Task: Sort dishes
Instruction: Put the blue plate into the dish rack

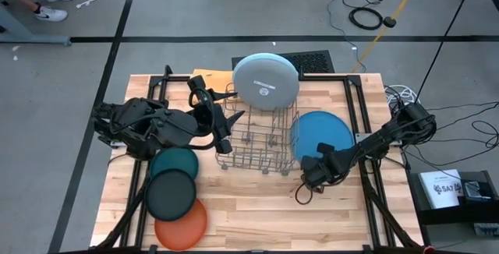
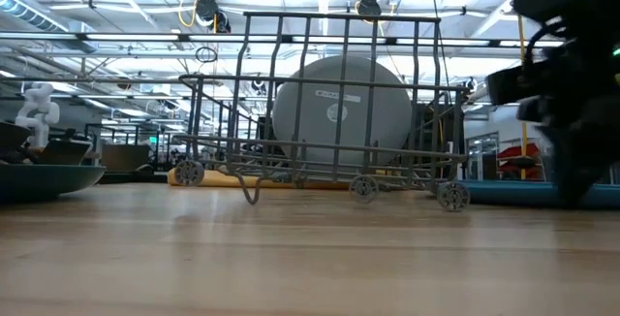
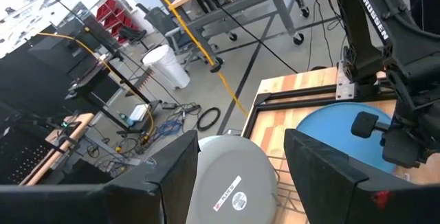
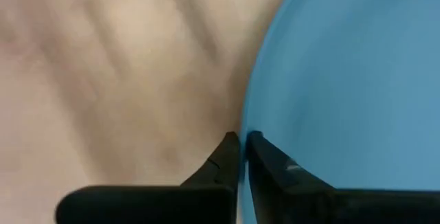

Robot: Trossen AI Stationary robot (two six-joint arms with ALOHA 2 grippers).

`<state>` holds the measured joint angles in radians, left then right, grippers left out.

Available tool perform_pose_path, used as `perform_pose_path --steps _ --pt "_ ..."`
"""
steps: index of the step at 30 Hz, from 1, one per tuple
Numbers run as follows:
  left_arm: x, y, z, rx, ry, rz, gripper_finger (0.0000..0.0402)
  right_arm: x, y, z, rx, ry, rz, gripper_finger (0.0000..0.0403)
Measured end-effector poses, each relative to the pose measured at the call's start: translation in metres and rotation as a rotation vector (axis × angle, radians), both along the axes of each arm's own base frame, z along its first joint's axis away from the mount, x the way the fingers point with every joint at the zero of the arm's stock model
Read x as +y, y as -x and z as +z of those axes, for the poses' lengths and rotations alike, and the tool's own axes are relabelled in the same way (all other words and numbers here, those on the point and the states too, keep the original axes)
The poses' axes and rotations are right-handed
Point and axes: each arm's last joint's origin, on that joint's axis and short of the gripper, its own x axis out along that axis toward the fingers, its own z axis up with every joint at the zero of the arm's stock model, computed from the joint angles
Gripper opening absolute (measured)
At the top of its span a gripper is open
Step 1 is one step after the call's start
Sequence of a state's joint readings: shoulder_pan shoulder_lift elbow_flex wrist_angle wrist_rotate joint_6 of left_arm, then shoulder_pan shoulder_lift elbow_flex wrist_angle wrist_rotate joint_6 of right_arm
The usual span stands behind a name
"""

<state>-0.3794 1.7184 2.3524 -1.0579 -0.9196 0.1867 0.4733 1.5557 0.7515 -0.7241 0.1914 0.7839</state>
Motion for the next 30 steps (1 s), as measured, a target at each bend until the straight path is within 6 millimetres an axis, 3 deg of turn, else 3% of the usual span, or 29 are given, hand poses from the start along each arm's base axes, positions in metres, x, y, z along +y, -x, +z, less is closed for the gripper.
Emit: perform_pose_path --steps 5,9,16,24,30 --pt "0.000 0.000 0.000 0.001 0.005 -0.008 0.0216 0.022 -0.007 0.042 0.025 -0.080 -0.017 0.0001" --pt "-0.002 -0.003 -0.002 0.010 0.007 -0.024 0.0216 0.034 -0.008 0.079 -0.015 0.035 -0.086 0.0000" --pt "-0.005 -0.009 -0.007 0.029 0.010 -0.047 0.0216 0.056 0.000 0.147 -0.252 0.184 -0.199 0.0000" --pt "-0.002 -0.014 -0.009 0.047 0.019 -0.073 0.0216 0.073 0.012 0.190 -0.466 0.261 -0.128 0.0000" --pt "0.003 -0.021 -0.014 0.138 0.024 -0.279 0.0216 0.083 0.015 0.217 -0.562 0.298 0.053 0.0000"
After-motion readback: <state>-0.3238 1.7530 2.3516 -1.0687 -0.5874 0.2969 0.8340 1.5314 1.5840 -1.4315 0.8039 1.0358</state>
